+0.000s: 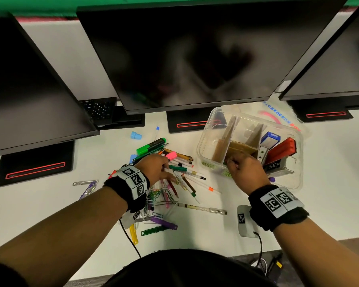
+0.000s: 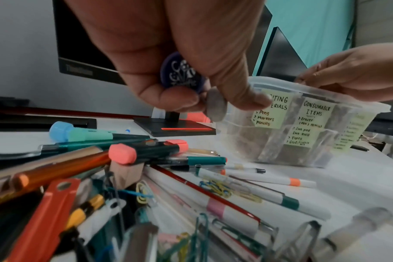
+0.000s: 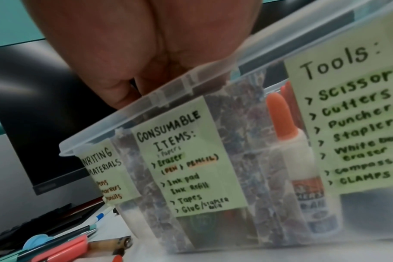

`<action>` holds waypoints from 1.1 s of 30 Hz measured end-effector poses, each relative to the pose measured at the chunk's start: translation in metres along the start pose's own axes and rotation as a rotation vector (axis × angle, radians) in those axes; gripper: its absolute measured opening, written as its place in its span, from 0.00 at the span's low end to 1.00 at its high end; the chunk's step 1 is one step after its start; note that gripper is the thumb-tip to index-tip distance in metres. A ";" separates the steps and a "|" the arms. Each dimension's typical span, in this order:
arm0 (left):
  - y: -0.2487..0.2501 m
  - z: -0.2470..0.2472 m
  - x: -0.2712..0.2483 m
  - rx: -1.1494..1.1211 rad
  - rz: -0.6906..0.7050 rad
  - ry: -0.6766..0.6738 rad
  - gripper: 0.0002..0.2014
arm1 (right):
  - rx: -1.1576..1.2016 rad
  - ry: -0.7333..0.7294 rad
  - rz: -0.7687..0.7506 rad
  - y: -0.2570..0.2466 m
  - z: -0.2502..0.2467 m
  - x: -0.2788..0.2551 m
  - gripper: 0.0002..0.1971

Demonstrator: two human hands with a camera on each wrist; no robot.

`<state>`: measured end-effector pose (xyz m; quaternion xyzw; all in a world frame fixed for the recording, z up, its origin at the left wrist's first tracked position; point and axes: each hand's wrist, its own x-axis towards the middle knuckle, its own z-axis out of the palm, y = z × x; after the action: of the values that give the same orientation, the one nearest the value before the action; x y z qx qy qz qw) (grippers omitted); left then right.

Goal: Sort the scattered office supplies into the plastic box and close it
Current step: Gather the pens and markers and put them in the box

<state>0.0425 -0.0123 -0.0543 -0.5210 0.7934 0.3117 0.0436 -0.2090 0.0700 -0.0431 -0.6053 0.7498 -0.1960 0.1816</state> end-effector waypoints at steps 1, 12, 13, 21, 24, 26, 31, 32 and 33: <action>0.001 -0.002 0.001 0.024 0.007 0.004 0.16 | 0.017 -0.005 -0.004 0.000 -0.001 0.000 0.09; 0.117 -0.013 0.024 -0.208 0.319 0.216 0.06 | -0.002 0.196 -0.057 0.032 -0.028 -0.019 0.07; 0.127 -0.007 0.028 -0.198 0.363 0.194 0.07 | -0.057 0.143 -0.083 0.038 -0.027 -0.021 0.10; 0.150 0.035 0.052 -0.074 0.483 0.021 0.19 | -0.182 -0.057 -0.132 0.045 -0.022 -0.032 0.17; 0.142 0.030 0.050 -0.127 0.452 0.022 0.20 | -0.201 -0.030 -0.140 0.041 -0.022 -0.031 0.13; 0.127 0.021 0.045 -0.138 0.416 0.071 0.17 | -0.193 -0.029 -0.157 0.036 -0.022 -0.030 0.11; 0.066 -0.008 0.023 -0.121 0.306 0.328 0.13 | -0.158 -0.020 -0.128 0.022 -0.013 -0.024 0.13; 0.050 -0.013 0.017 -0.136 0.269 0.379 0.13 | -0.159 -0.016 -0.131 0.018 -0.010 -0.023 0.13; 0.035 -0.017 0.011 -0.147 0.232 0.413 0.13 | -0.158 -0.013 -0.126 0.016 -0.009 -0.021 0.13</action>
<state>0.0119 -0.0214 -0.0297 -0.4808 0.8153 0.2582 -0.1934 -0.2230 0.0948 -0.0432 -0.6650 0.7222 -0.1434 0.1252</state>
